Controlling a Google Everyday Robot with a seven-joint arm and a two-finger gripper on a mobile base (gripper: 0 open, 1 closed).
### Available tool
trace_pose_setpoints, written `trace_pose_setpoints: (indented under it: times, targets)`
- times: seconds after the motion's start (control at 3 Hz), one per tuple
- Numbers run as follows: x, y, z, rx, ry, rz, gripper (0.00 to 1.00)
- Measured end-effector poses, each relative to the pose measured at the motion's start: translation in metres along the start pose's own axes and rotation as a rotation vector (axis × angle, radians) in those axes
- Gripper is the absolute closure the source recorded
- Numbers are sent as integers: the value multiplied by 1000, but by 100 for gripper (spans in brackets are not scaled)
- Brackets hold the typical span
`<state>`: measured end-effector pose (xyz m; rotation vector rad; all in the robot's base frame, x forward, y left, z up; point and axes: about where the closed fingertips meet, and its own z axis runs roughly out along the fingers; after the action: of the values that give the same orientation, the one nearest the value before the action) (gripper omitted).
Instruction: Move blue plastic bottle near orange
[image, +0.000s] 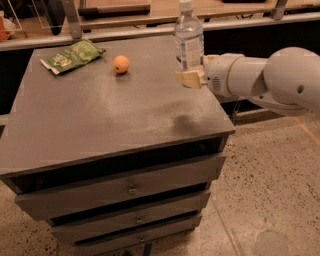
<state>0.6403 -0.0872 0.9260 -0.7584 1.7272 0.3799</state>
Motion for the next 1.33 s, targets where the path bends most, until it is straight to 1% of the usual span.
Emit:
trace_pose_setpoints:
  times: [0.33, 0.67, 1.0, 1.33]
  targets:
    - [1, 4, 48, -53, -5, 5, 100]
    - [7, 9, 92, -76, -7, 18, 100]
    - [11, 12, 125, -84, -18, 42, 100]
    - [8, 10, 151, -76, -42, 63, 100]
